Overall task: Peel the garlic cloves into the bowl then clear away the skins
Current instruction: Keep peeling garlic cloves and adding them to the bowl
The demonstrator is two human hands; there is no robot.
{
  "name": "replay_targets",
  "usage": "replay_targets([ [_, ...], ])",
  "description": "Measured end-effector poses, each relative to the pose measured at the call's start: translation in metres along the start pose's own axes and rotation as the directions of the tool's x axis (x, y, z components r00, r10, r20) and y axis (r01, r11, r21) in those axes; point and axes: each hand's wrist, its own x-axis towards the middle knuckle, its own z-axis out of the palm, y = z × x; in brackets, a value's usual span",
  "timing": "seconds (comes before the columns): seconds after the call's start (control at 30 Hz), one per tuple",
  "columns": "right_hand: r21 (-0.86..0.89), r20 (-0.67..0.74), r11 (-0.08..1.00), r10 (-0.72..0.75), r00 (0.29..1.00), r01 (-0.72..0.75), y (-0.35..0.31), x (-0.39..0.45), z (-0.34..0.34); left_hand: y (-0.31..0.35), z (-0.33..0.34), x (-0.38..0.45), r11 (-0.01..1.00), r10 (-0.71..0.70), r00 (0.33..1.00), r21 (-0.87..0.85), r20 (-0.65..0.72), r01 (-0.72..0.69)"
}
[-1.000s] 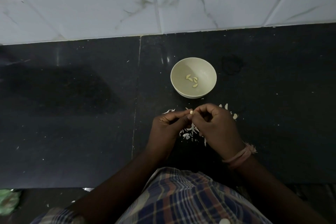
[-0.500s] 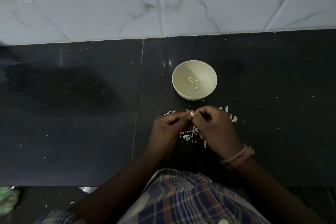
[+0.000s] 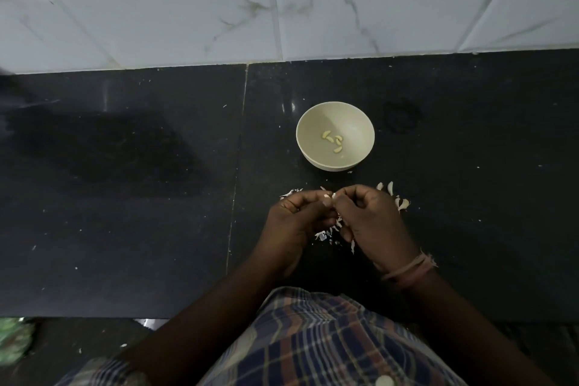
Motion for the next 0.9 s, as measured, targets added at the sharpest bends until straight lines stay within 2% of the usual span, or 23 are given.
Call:
replay_targets([
  [0.23,0.185,-0.032,0.981,0.070,0.997,-0.063,0.004,0.009,0.000,0.007,-0.001,0.001,0.976,-0.096,0.995,-0.199,-0.005,0.093],
  [0.4,0.072,-0.057,0.997,-0.011,0.998,0.015,0.009,0.008,-0.002,0.007,-0.003,0.002,0.969,-0.098,0.995,-0.232,-0.027,0.089],
  [0.5,-0.199,-0.125,0.968,-0.181,0.976,0.154,0.014,0.008,-0.004,0.007,-0.004,0.003,0.973,-0.092,0.995,-0.218,-0.041,0.081],
  [0.57,-0.323,-0.126,0.928,-0.236,0.964,0.185,0.012,0.007,-0.004,0.007,-0.005,0.004,0.975,-0.084,0.995,-0.208,-0.049,0.073],
  [0.73,-0.476,-0.032,0.837,-0.324,0.945,0.271,0.011,0.006,-0.001,0.006,-0.007,0.004,0.976,-0.074,0.995,-0.210,-0.064,0.059],
  [0.9,-0.475,-0.011,0.798,-0.427,0.904,0.371,0.013,0.006,0.002,0.003,-0.007,0.004,0.981,-0.051,0.994,-0.191,-0.100,0.031],
])
